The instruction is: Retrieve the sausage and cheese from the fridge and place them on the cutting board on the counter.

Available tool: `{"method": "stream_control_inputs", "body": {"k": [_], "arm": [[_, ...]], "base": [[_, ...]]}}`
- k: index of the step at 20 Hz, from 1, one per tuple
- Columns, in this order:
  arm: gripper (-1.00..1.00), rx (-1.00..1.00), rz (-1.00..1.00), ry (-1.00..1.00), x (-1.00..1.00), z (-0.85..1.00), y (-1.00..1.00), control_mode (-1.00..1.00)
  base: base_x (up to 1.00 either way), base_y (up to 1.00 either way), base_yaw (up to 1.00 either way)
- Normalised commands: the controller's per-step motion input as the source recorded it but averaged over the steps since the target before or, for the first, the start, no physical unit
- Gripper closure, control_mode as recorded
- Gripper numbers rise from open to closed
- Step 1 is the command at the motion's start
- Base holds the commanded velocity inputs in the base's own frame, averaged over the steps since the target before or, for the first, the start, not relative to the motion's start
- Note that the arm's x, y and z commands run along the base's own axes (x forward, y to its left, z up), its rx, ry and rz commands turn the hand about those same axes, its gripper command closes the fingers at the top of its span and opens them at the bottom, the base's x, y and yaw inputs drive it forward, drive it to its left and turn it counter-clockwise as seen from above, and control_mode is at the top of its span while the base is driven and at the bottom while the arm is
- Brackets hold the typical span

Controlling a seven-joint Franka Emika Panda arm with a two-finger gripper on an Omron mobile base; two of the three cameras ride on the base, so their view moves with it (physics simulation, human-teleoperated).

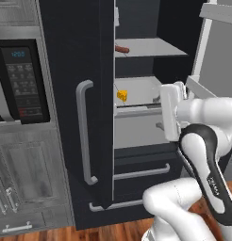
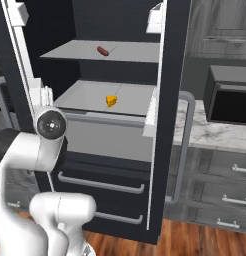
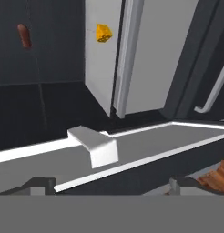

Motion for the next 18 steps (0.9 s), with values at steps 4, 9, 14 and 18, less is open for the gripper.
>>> {"method": "stream_control_inputs", "body": {"k": [4, 9, 14, 18], "arm": [[-1.0, 0.1, 0.2, 0.0, 0.82, -0.38, -0.13, -1.0], [-1.0, 0.09, 0.23, 0.05, 0.77, -0.13, 0.01, -1.0], [-1.0, 0.03, 0.19, 0.06, 0.47, 0.0, 0.26, -1.0], [-1.0, 0.0, 0.22, 0.04, 0.25, -0.07, 0.68, -1.0]], "base": [[0.0, 0.0, 0.0], [0.0, 0.0, 0.0], [0.0, 0.0, 0.0], [0.0, 0.0, 0.0]]}}
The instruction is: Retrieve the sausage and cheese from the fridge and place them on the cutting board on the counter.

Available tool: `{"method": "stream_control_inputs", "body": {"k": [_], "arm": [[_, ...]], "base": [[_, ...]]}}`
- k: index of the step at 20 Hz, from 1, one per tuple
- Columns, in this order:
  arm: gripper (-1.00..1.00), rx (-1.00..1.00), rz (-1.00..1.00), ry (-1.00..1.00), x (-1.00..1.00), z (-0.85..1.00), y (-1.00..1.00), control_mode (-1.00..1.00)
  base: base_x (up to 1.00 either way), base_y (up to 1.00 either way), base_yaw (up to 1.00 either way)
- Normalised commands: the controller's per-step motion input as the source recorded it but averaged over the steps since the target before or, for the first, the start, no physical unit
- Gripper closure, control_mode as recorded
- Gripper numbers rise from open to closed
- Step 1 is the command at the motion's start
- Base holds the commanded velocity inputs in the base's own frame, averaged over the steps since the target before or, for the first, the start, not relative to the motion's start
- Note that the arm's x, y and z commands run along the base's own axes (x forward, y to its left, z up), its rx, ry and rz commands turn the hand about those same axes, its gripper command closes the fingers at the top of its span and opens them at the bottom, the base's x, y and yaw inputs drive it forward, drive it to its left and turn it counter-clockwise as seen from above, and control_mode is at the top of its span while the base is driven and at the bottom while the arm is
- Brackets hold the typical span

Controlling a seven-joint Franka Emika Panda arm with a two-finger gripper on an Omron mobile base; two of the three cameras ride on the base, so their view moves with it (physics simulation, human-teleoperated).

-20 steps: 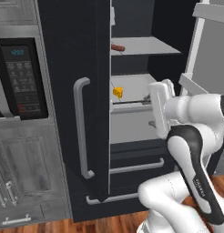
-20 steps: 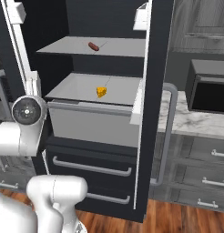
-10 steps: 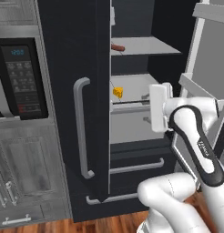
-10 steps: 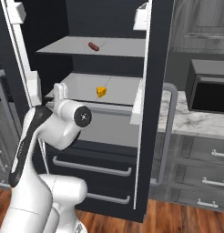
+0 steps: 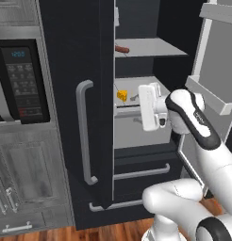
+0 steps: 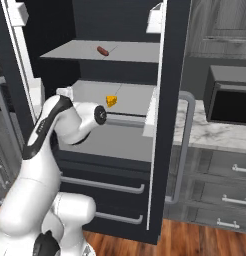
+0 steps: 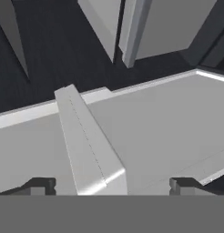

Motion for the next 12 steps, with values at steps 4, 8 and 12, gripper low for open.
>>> {"method": "stream_control_inputs", "body": {"k": [4, 8, 12], "arm": [[-1.0, 0.0, 0.2, 0.05, 0.24, -0.09, 0.64, -1.0], [-1.0, 0.0, 0.2, 0.0, 0.05, -0.17, 0.67, -1.0], [-1.0, 0.0, 0.22, 0.0, -0.12, -0.09, 0.73, -1.0]], "base": [[0.0, 0.0, 0.0], [0.0, 0.0, 0.0], [0.0, 0.0, 0.0]]}}
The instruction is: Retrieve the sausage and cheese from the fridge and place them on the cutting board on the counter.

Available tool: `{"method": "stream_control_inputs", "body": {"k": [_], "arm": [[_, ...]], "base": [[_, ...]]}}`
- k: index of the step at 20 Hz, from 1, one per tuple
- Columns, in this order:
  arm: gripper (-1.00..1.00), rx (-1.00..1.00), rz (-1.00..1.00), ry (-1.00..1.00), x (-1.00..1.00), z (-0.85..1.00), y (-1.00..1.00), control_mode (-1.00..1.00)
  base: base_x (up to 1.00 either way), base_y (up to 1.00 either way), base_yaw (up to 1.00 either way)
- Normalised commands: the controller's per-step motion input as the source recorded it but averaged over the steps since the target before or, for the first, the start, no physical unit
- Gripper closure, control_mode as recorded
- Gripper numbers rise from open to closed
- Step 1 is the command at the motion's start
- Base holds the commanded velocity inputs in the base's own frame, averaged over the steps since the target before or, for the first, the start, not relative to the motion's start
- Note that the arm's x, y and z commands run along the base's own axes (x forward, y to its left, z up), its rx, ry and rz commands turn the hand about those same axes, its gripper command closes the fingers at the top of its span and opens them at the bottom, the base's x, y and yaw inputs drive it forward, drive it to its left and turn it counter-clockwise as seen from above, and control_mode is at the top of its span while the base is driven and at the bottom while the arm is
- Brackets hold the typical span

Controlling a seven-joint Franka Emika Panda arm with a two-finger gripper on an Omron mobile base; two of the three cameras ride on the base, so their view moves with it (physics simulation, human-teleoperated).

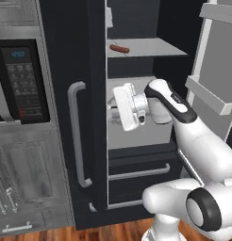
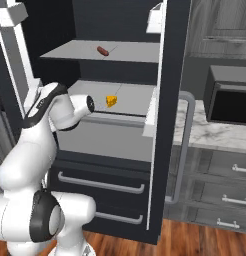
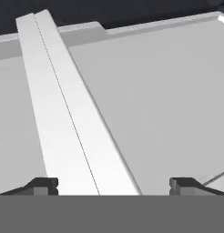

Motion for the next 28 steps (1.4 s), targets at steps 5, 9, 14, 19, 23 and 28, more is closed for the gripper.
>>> {"method": "stream_control_inputs", "body": {"k": [5, 9, 14, 19, 23, 28], "arm": [[-1.0, 0.0, 0.23, -0.11, -0.55, -0.13, 0.92, -1.0], [-1.0, 0.0, 0.24, -0.13, -0.46, -0.23, 0.99, -1.0], [-1.0, 0.0, 0.13, -0.24, -0.19, -0.07, 0.82, -1.0], [-1.0, 0.0, 0.01, -0.05, -0.36, 0.02, -0.07, -1.0], [-1.0, -0.14, 0.0, 0.0, -0.62, 0.09, -0.96, -1.0], [-1.0, -0.18, 0.01, -0.02, -0.15, 0.02, -0.71, -1.0]], "base": [[0.0, 0.0, 0.0], [0.0, 0.0, 0.0], [0.0, 0.0, 0.0], [0.0, 0.0, 0.0], [0.0, 0.0, 0.0], [0.0, 0.0, 0.0]]}}
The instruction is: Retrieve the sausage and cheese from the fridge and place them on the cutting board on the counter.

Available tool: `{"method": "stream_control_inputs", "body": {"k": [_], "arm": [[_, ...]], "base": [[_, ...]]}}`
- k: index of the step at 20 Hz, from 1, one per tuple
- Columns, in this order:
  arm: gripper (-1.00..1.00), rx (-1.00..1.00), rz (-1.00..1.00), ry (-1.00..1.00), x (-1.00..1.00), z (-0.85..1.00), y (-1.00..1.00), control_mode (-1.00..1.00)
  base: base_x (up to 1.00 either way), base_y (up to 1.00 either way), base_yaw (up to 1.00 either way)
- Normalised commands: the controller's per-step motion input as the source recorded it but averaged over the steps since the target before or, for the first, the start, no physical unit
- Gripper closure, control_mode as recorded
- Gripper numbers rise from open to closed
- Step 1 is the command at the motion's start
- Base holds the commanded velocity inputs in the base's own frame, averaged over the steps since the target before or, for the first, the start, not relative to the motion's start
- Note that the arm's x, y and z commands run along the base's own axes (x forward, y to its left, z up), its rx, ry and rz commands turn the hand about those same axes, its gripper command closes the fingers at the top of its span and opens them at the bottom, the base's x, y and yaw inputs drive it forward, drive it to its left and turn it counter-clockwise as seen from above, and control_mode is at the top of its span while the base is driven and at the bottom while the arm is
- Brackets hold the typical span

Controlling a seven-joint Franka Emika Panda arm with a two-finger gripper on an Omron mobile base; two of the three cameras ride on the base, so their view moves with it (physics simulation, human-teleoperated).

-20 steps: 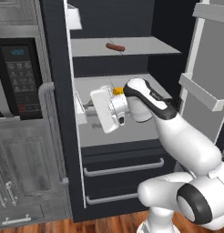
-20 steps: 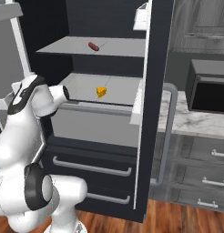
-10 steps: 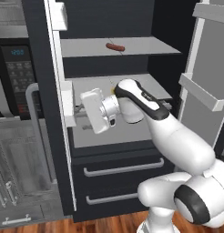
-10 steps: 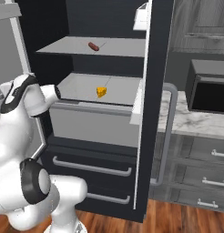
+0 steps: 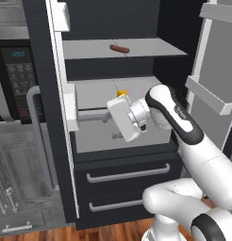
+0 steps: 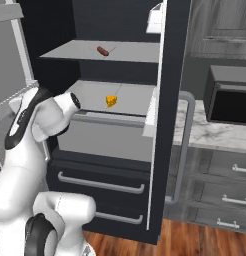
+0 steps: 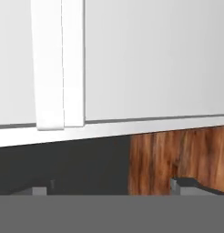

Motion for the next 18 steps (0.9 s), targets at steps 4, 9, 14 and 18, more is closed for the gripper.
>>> {"method": "stream_control_inputs", "body": {"k": [4, 9, 14, 18], "arm": [[-1.0, -0.51, -0.02, -0.24, -0.31, 0.09, -0.58, -1.0], [-1.0, -0.64, -0.09, -0.15, -0.14, 0.28, -0.41, -1.0], [-1.0, -0.49, -0.17, -0.09, -0.46, 0.05, -0.63, -1.0], [-1.0, -0.27, -0.13, -0.08, -0.25, 0.0, -0.79, -1.0]], "base": [[0.0, 0.0, 0.0], [0.0, 0.0, 0.0], [0.0, 0.0, 0.0], [0.0, 0.0, 0.0]]}}
